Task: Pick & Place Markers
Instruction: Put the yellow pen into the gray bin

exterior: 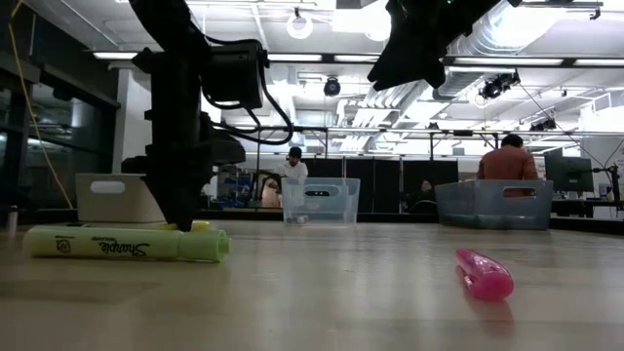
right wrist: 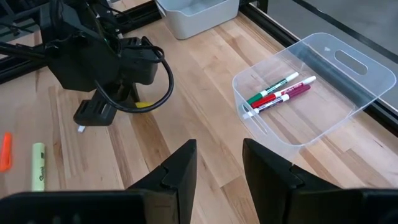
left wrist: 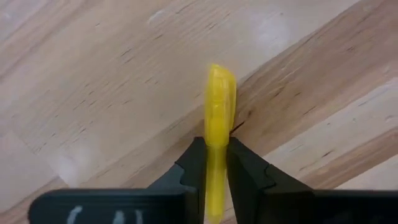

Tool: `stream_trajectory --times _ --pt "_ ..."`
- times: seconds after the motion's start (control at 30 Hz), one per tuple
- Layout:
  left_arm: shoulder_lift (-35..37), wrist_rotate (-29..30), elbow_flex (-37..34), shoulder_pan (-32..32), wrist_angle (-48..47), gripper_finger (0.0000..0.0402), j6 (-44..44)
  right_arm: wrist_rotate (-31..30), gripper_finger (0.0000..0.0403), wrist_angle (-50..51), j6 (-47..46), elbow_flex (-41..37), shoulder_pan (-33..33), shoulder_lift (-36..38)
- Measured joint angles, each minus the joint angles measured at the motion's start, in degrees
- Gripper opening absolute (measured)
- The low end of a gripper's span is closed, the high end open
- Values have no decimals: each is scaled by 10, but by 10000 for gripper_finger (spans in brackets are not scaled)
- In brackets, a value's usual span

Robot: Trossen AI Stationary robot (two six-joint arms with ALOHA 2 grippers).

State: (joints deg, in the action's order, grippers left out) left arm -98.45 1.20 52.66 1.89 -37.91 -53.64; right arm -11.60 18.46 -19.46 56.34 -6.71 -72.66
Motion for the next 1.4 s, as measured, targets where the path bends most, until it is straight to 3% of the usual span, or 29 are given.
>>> stream_trajectory --times 0.5,0.93,1.4 --pt "64 52 -4 -1 28 44 137 0 119 0 0 0 0 0" --pt "148 60 -3 -1 95 44 232 0 119 0 0 0 0 0" --pt "347 217 -2 0 64 44 234 -12 119 0 2 0 0 0"
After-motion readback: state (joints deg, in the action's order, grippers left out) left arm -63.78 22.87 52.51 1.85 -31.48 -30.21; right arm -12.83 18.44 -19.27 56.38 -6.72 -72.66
